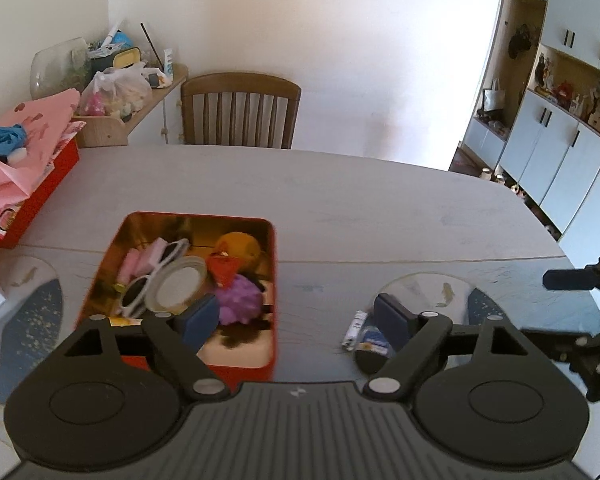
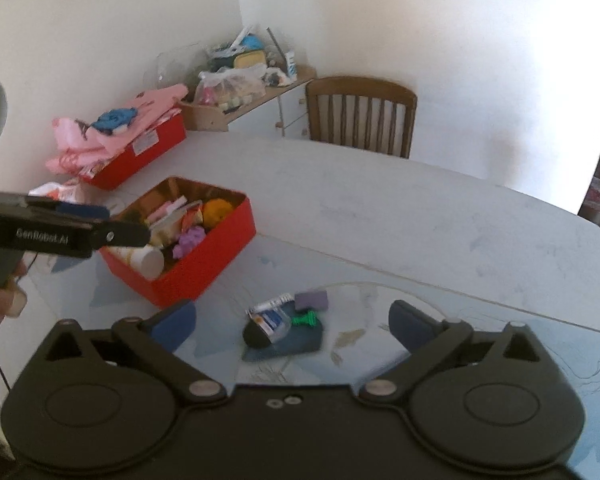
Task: Organize rigid objects
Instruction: 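Grasp the purple eraser with the right gripper while the left grasps the blue-labelled bottle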
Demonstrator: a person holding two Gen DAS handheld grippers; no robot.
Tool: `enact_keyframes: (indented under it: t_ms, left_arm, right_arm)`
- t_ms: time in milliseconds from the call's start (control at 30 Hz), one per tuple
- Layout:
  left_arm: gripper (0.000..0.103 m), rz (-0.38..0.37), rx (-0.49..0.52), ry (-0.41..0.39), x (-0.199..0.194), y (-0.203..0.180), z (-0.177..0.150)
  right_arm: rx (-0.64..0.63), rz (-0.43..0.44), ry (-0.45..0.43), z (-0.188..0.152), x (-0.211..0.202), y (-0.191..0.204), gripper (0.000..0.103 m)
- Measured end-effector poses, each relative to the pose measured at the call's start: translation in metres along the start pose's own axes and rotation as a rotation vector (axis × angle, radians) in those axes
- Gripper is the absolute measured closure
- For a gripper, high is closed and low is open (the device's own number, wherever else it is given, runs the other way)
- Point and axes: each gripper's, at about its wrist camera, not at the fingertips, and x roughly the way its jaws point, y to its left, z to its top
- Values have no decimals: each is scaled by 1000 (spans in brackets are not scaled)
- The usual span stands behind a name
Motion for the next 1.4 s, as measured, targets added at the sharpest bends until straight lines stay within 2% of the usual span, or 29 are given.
enact_keyframes:
  t_ms: [200, 567, 1133, 1400]
  left_arm:
    - [16, 3, 13, -2, 11, -30, -9]
    - [16, 34, 44, 62, 48, -65, -37]
    - [16, 61, 50, 143, 109, -77, -67]
    - [17, 69, 60, 156, 123, -79, -71]
  right_arm:
    - [-11, -9, 25, -7, 6, -26, 0]
    - [-31, 0, 67, 1, 39, -58, 0]
    - [-34, 9, 184, 16, 135, -46, 1]
    - [-63, 24, 228, 16, 159, -35, 10]
